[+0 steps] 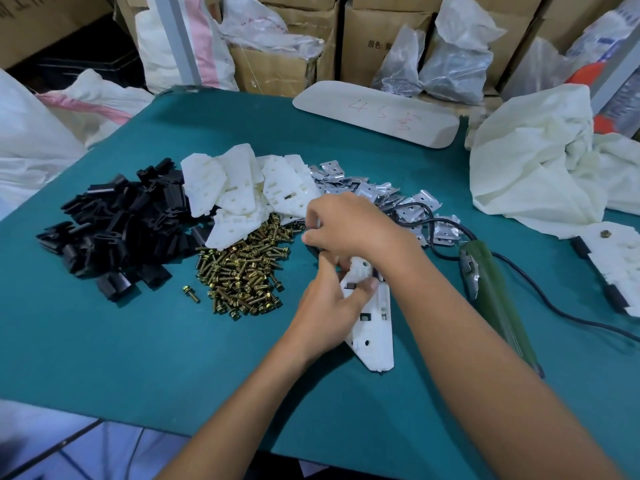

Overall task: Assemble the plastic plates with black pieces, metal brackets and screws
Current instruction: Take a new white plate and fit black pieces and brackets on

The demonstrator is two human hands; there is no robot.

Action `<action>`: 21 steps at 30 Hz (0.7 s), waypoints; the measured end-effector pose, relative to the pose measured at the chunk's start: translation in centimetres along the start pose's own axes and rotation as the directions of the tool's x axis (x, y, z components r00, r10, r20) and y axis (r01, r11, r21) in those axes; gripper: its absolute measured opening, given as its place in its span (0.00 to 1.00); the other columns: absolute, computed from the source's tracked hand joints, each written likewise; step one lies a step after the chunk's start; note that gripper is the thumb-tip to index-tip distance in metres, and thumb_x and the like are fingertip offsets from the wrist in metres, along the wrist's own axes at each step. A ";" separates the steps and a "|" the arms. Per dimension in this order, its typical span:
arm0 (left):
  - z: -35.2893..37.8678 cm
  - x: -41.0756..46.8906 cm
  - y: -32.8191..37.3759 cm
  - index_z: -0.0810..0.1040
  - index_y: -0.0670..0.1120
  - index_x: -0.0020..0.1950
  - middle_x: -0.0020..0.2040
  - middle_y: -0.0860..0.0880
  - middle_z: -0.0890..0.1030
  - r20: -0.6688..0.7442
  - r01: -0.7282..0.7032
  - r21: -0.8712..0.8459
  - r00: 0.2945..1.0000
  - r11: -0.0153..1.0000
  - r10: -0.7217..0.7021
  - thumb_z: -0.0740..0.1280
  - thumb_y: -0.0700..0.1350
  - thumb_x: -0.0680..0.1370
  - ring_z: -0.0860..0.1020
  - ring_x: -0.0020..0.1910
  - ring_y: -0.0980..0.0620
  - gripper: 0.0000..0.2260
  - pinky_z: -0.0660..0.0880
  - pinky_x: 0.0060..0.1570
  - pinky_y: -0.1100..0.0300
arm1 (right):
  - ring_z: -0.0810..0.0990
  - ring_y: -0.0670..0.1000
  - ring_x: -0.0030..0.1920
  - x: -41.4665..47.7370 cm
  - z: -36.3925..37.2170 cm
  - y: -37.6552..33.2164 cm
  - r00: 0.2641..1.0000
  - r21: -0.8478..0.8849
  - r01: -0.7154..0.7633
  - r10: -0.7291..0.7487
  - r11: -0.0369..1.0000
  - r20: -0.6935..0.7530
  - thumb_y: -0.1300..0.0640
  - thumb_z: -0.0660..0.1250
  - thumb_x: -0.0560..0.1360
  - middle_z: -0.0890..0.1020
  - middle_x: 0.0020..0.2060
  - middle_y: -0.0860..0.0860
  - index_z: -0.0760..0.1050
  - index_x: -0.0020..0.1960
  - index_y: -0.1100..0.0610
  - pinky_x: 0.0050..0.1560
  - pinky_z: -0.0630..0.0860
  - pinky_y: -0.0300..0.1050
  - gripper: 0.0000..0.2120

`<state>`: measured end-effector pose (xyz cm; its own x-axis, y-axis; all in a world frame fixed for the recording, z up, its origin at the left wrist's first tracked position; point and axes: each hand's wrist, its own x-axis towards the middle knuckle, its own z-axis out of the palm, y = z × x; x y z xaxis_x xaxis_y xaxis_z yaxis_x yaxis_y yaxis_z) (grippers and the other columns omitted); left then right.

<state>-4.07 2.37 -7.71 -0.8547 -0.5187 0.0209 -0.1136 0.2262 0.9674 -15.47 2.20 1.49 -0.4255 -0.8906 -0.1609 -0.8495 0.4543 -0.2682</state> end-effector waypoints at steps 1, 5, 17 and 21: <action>0.0 0.0 -0.1 0.61 0.55 0.68 0.61 0.55 0.74 0.007 -0.002 -0.008 1.000 1.000 0.002 0.67 0.57 0.77 0.77 0.60 0.49 0.24 0.75 0.58 0.39 | 0.77 0.55 0.41 1.0 0.3 -0.2 0.998 -0.071 -0.038 0.041 0.997 0.041 0.51 0.70 0.78 0.78 0.39 0.52 0.77 0.46 0.57 0.38 0.74 0.47 0.09; 0.0 0.0 -0.2 0.64 0.51 0.57 0.52 0.50 0.76 -0.006 0.030 0.002 1.000 1.000 -0.030 0.66 0.61 0.74 0.79 0.46 0.46 0.20 0.76 0.47 0.38 | 0.71 0.55 0.34 2.4 1.3 0.3 0.992 -0.036 -0.109 0.111 0.993 0.065 0.55 0.72 0.73 0.72 0.30 0.53 0.68 0.34 0.59 0.32 0.67 0.43 0.16; -0.7 0.8 -0.6 0.66 0.59 0.48 0.47 0.45 0.85 -0.119 0.104 -0.267 0.983 0.958 -0.140 0.71 0.59 0.73 0.84 0.41 0.43 0.15 0.80 0.44 0.43 | 0.77 0.52 0.32 -13.6 3.8 6.3 0.890 0.869 -0.002 0.398 0.495 -0.224 0.51 0.80 0.71 0.77 0.34 0.52 0.72 0.39 0.52 0.35 0.78 0.51 0.16; -0.7 0.9 -0.8 0.66 0.61 0.47 0.51 0.41 0.83 -0.133 0.115 -0.259 0.979 0.959 -0.153 0.71 0.62 0.70 0.83 0.44 0.41 0.15 0.79 0.45 0.38 | 0.79 0.51 0.34 -15.2 7.3 6.3 0.902 0.966 -0.094 0.432 0.242 -0.021 0.49 0.74 0.73 0.80 0.35 0.53 0.74 0.42 0.60 0.39 0.81 0.43 0.16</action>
<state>-4.36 1.17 -8.27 -0.7521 -0.6522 -0.0941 -0.0757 -0.0564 0.9955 -12.03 18.79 -4.72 -0.7569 -0.6074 -0.2413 0.1358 0.2150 -0.9671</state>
